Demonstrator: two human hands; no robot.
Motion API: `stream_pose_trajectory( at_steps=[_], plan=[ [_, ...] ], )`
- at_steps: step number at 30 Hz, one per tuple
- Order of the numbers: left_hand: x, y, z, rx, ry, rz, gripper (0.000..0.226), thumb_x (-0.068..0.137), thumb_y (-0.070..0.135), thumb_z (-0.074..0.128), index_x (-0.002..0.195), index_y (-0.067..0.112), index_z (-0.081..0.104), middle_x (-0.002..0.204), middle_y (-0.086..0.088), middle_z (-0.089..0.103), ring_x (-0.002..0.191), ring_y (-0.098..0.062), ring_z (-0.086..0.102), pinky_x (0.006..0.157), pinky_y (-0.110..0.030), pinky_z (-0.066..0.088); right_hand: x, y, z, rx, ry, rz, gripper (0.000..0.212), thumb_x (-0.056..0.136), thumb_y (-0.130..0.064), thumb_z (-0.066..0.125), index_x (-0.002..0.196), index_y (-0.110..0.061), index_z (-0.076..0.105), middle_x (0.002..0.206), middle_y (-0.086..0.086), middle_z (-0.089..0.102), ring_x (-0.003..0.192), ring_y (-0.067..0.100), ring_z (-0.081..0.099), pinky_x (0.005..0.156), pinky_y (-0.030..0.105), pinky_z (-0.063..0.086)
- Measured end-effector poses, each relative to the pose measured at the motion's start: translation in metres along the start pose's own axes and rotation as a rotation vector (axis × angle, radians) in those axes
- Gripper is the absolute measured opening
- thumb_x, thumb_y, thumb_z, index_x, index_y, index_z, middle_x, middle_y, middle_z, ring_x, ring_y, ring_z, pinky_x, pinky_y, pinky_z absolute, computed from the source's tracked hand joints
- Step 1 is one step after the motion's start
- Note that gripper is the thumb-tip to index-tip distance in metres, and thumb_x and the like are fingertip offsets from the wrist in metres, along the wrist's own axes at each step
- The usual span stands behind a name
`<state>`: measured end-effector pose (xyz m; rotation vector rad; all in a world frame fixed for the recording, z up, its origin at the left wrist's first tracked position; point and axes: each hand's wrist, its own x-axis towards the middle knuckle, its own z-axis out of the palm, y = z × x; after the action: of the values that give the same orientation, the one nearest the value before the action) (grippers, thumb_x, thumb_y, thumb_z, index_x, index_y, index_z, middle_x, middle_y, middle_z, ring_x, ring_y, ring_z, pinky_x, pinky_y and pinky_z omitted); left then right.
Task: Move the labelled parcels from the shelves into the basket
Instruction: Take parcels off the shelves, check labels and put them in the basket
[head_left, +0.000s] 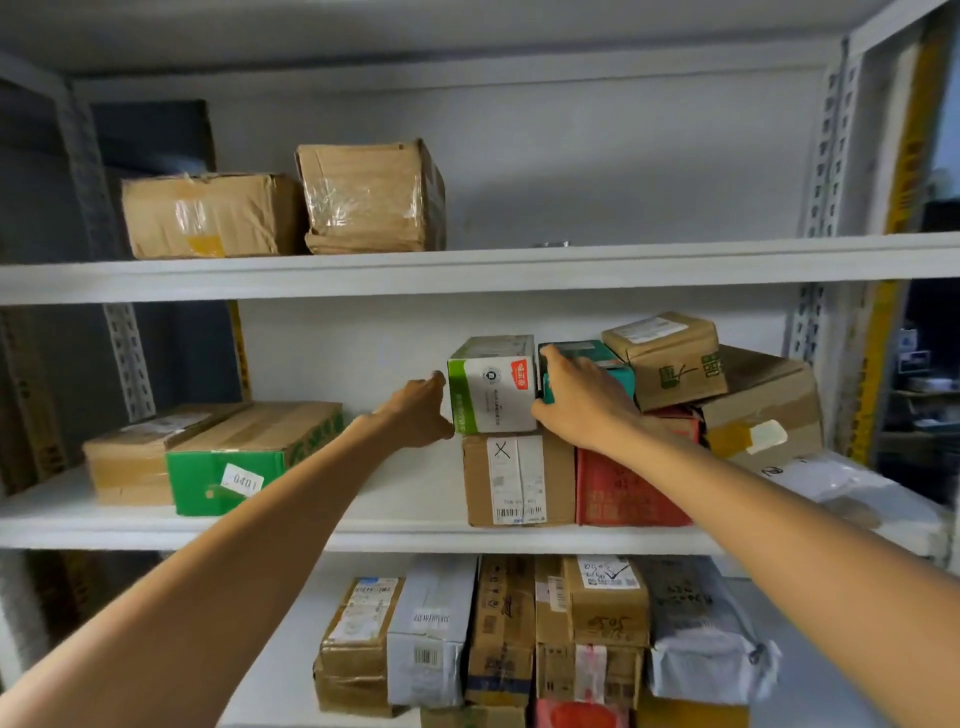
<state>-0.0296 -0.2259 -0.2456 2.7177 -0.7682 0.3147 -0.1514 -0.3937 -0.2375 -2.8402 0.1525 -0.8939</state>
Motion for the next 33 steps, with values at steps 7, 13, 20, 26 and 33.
stream_pose_trajectory(
  at_steps=[7,13,20,26,33],
  plan=[
    [0.005,0.006,0.021,-0.570,0.081,-0.008,0.052,0.080,-0.003,0.064,0.123,0.000,0.035,0.122,-0.018,0.056,0.105,-0.034,0.060,0.087,-0.049,0.053,0.022,-0.006,0.028,0.140,-0.114,0.078,0.077,0.083,-0.015,0.068,0.147,-0.013,0.025,0.127,0.009,0.047,0.113,0.023,0.051,0.084,0.029,0.050],
    [-0.015,0.012,0.026,-0.947,0.220,-0.016,0.044,0.081,-0.007,0.060,0.121,0.001,0.042,0.109,-0.009,0.055,0.080,-0.013,0.060,0.057,-0.022,0.056,0.023,-0.025,0.036,0.583,-0.018,0.263,0.075,0.078,-0.006,0.073,0.141,-0.012,0.032,0.114,0.007,0.050,0.089,0.012,0.055,0.054,0.013,0.046],
    [-0.038,0.003,0.042,-1.178,0.353,-0.002,0.045,0.084,0.011,0.060,0.125,0.007,0.044,0.100,-0.011,0.057,0.088,-0.021,0.063,0.065,-0.024,0.057,0.002,-0.031,0.051,0.779,0.286,0.309,0.019,0.082,-0.025,0.065,0.091,-0.012,0.056,0.092,0.008,0.063,0.073,0.014,0.056,0.050,0.014,0.039],
    [-0.025,-0.004,0.031,-1.279,0.061,-0.213,0.093,0.055,0.090,0.053,0.112,0.017,0.061,0.114,-0.021,0.064,0.101,-0.033,0.065,0.069,-0.033,0.058,0.004,-0.031,0.049,0.711,0.251,0.372,0.042,0.095,-0.054,0.046,0.092,-0.014,0.033,0.084,0.001,0.044,0.070,0.013,0.045,0.052,0.021,0.029],
    [-0.026,-0.015,0.017,-1.389,-0.174,-0.149,0.043,0.081,0.035,0.068,0.116,0.012,0.057,0.113,-0.024,0.060,0.095,-0.035,0.065,0.089,-0.050,0.053,0.001,-0.024,0.046,0.700,0.103,0.327,0.048,0.086,-0.052,0.062,0.103,-0.009,0.048,0.097,0.004,0.063,0.083,0.017,0.062,0.059,0.023,0.044]
  ],
)
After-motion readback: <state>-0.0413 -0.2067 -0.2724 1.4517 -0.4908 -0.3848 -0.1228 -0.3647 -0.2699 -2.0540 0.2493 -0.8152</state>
